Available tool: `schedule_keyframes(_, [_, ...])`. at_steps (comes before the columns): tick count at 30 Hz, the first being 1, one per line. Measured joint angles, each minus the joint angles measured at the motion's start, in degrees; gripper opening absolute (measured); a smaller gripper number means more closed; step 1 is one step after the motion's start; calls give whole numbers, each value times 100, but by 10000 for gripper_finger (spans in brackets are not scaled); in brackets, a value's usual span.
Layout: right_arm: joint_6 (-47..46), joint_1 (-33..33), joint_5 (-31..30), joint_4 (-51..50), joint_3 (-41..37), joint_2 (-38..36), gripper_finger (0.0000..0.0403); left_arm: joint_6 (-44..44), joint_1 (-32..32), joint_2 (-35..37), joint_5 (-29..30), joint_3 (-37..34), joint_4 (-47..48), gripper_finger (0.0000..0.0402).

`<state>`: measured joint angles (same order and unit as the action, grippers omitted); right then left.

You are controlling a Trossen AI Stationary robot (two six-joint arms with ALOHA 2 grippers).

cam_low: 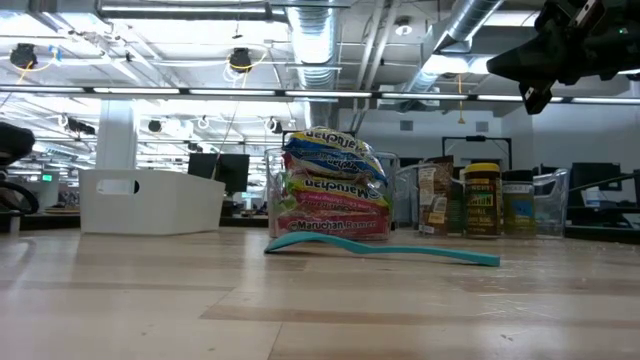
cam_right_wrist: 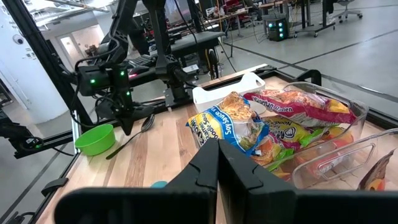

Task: Pick & Place Food Item
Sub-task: Put the black spoon into the white bin

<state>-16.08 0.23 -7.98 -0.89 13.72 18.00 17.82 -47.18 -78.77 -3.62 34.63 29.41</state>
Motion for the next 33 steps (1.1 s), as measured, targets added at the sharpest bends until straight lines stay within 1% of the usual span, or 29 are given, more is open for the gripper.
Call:
schedule_keyframes(2, [0,2,0,0,0,-2,0,-29,0,20,88,0,80,0])
schedule_keyframes(4, [0,1,1,0,-1,-1,0,-258,0,23,163,0,188,0])
schedule_keyframes(8, [0,2,2,0,0,-1,0,-522,0,25,180,0,241,2])
schedule_keyframes(18, [2,0,0,0,0,-2,0,-556,0,26,217,0,244,6])
schedule_keyframes(21, [0,1,1,0,0,-1,0,-544,0,29,217,1,245,19])
schedule_keyframes(29, [0,0,1,0,0,-1,0,-541,0,29,217,2,249,71])
schedule_keyframes(33, [0,0,1,0,0,-1,0,-541,0,29,217,38,257,84])
